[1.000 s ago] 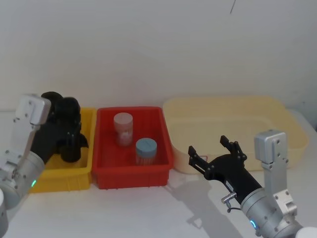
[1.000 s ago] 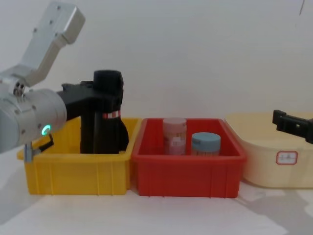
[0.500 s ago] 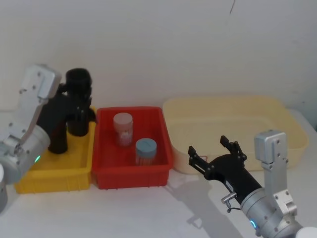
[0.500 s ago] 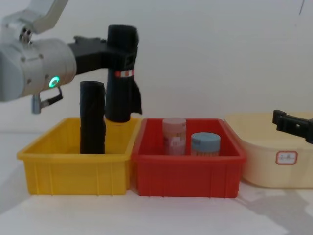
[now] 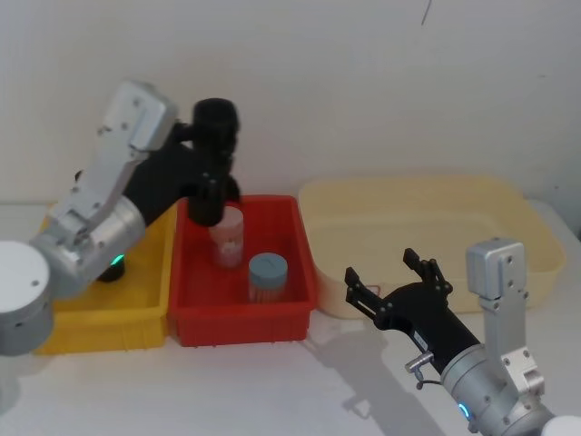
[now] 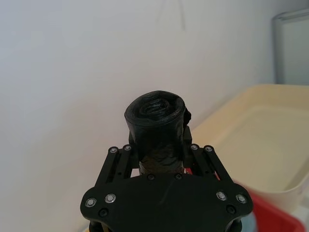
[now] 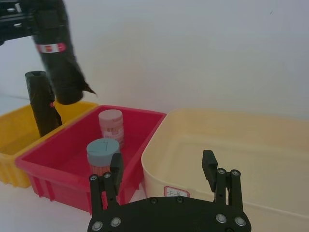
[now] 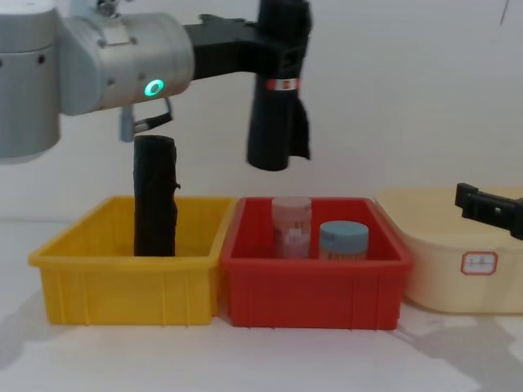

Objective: Pick up the garbage bag with the one hand and transfer it to the other hand.

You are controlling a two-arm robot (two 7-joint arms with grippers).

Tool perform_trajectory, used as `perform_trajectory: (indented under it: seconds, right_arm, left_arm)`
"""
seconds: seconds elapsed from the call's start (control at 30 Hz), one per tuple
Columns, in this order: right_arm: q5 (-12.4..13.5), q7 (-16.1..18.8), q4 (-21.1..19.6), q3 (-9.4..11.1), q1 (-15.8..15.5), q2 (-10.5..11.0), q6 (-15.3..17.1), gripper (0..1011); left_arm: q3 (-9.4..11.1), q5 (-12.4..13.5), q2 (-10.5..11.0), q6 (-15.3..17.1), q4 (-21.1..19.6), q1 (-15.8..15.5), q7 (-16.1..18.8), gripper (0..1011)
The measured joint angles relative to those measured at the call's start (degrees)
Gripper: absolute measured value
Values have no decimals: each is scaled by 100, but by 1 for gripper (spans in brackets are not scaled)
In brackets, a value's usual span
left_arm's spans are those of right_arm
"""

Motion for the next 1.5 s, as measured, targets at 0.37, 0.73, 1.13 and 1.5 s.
perform_trajectory:
  seconds: [0.37, 0.73, 1.13, 1.5]
  right_arm:
    - [0, 0, 0, 0, 0, 0, 0, 1000]
    - [0, 0, 0, 0, 0, 0, 0, 1000]
    - [0, 0, 0, 0, 0, 0, 0, 1001]
    - [0, 0, 0, 0, 0, 0, 0, 1001]
  left_arm:
    - [309, -197, -461, -274, 619, -460, -589, 452]
    - [539, -539, -955, -574, 1349, -826, -1144, 452]
    - [655, -733, -1153, -641, 1596, -942, -1320, 452]
    - [700, -892, -1211, -550, 1617, -953, -1385, 452]
